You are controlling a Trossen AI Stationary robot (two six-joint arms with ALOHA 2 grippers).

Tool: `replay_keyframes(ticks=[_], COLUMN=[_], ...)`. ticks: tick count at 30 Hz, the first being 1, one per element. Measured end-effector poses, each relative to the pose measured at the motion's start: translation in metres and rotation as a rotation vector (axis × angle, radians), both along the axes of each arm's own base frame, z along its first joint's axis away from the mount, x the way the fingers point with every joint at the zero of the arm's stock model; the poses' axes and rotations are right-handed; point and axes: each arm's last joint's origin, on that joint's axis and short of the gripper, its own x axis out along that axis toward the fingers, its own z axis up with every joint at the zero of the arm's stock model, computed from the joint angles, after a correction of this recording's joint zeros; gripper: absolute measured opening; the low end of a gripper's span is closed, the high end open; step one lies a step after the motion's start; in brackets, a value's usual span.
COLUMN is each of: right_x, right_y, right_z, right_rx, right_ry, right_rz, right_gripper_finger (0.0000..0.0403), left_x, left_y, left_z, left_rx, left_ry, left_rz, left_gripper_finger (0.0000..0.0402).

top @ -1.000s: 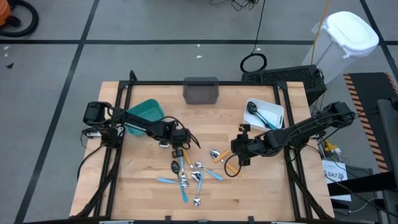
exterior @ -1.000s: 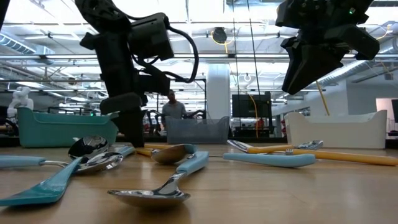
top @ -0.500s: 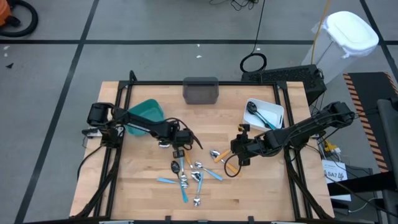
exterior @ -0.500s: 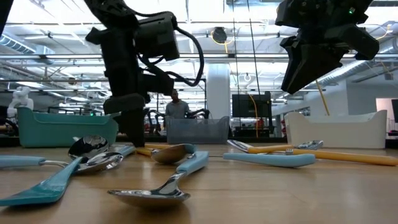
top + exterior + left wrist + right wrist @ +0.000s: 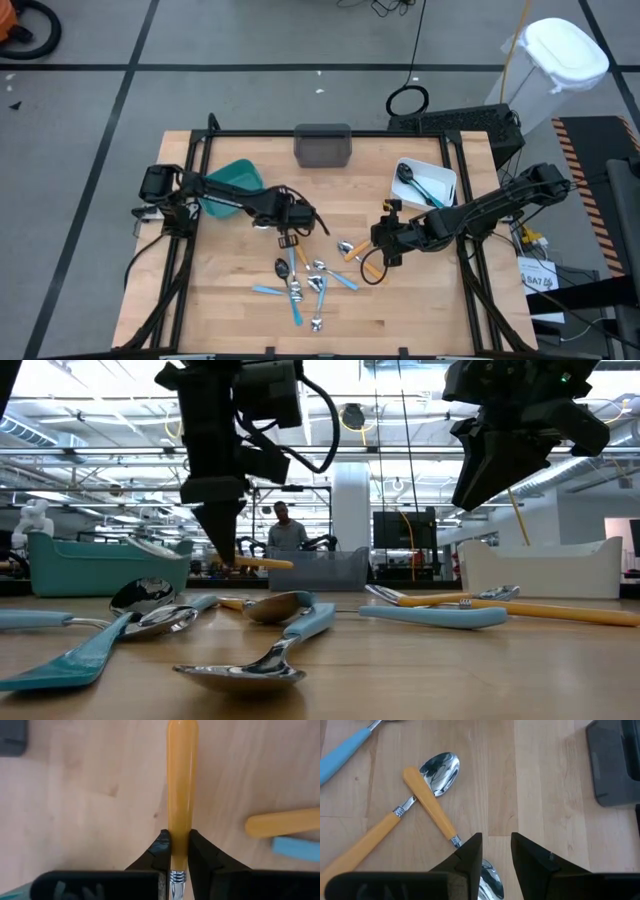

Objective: Sort silverware by color (type)
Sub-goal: Put the yellow spoon into the green bin

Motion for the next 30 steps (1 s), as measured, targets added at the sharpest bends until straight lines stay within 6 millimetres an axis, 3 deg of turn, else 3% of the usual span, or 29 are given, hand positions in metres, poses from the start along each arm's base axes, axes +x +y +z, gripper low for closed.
replay_keyframes(ticks=[9, 18, 25, 30], right_x=[0.0, 0.003, 0.025, 0.036], right_y=[0.0, 0.001, 0.01, 0.023], right_z=[0.0, 0.001, 0.019, 0.026], right_rx=[0.011, 0.027, 0.36, 0.421], right_ry=[-0.01, -0.041, -0.379, -0.487], right_rz=[-0.014, -0.025, -0.198, -0.083], right_gripper_finger=[0.0098, 0.0098, 0.0098, 0.0098], left_x=[-0.009, -0.033, -0.053, -0.06], left_y=[0.002, 0.007, 0.008, 0.01], left_z=[0.009, 0.053, 0.086, 0.094], left_rx=[0.047, 0.136, 0.152, 0.197], left_ry=[0.054, -0.033, -0.146, -0.163], left_rz=[0.021, 0.059, 0.071, 0.086], left_gripper_finger=[0.0036, 0.0036, 0.0037, 0.0037])
